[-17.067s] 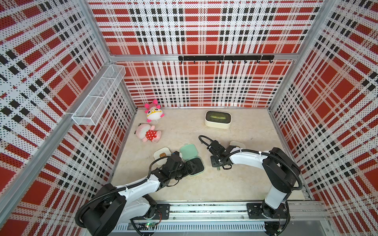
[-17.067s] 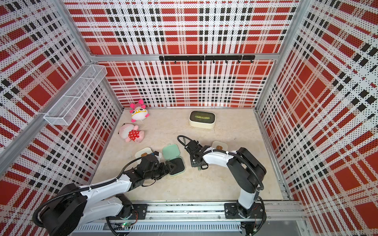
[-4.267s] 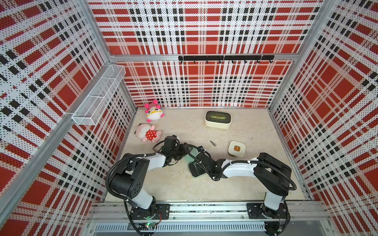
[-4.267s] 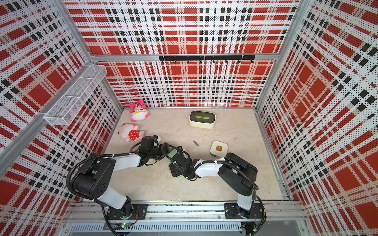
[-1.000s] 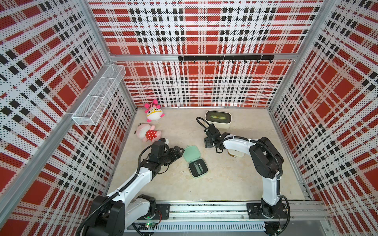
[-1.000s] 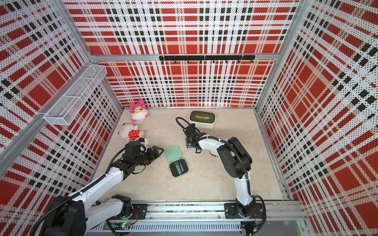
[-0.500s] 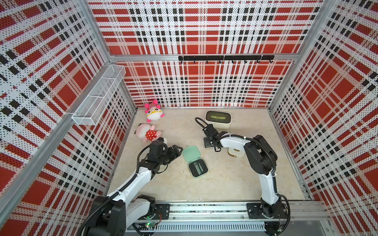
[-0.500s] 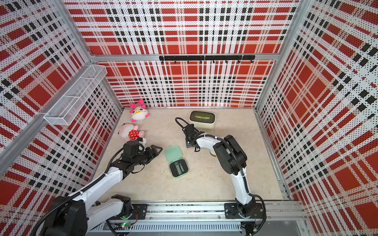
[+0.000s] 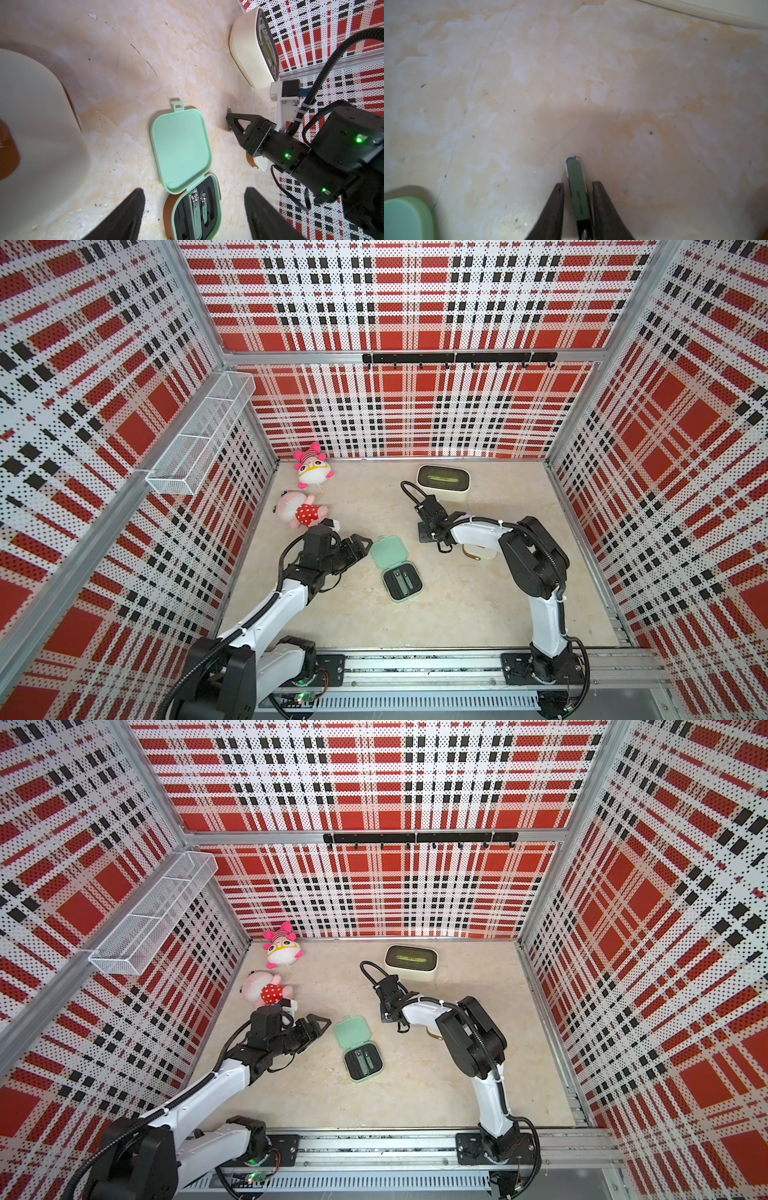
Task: Organize nail clipper sets
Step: Move the nail clipper to the center of the board.
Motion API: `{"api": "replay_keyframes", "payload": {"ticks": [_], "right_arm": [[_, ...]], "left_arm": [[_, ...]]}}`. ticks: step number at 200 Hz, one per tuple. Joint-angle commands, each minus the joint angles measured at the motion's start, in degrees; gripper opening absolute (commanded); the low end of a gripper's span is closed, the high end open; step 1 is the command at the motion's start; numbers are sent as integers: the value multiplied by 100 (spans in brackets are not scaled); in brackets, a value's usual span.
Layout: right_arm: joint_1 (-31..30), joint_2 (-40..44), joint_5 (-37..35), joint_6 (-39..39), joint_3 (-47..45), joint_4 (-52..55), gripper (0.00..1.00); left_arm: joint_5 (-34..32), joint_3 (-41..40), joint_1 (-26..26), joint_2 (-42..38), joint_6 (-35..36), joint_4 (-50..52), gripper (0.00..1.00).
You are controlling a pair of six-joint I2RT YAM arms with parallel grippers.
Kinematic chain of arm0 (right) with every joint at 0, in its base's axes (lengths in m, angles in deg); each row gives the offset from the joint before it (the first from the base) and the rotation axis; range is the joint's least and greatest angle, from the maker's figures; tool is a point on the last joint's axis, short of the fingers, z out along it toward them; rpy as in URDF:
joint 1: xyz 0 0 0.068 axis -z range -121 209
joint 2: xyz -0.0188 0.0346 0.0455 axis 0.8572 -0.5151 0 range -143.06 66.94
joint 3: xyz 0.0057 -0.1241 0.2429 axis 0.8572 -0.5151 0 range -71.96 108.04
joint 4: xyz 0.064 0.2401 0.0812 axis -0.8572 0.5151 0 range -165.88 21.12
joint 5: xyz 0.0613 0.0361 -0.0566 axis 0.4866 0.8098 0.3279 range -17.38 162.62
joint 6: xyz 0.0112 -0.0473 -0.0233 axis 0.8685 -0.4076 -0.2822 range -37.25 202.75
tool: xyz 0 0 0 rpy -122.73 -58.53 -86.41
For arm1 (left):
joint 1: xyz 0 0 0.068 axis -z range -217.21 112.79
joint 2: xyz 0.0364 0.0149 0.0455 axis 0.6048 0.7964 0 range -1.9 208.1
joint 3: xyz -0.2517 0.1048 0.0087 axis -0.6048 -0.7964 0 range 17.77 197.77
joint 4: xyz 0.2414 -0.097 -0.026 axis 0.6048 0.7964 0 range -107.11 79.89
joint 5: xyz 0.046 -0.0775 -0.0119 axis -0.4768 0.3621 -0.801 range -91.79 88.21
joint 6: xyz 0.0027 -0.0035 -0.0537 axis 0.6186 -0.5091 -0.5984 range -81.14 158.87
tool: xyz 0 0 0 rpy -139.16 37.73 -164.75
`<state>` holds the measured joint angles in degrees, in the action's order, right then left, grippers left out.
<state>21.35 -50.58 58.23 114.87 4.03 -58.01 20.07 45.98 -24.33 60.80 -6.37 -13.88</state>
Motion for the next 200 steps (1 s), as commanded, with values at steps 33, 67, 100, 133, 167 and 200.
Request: {"api": "replay_keyframes", "payload": {"ticks": [33,67,100,133,167,200], "right_arm": [[-46,101,8,283,-229,358,15],[-120,307,-5,388,-446,340,13],[-339,735,-102,624,-1062,272,13],[-866,1309,-325,1034,-1861,308,15],[-1392,1819,-390,1636,-2578,340,18],[-1605,1925,-500,1957,-2833,404,27]], "left_arm": [[83,-63,-23,-20,-38,-147,80],[98,-37,-13,13,-38,-152,80],[83,22,45,126,-38,-215,80],[15,95,297,262,-99,-322,80],[-77,125,541,414,-226,-511,80],[-138,151,745,573,-317,-672,80]]}}
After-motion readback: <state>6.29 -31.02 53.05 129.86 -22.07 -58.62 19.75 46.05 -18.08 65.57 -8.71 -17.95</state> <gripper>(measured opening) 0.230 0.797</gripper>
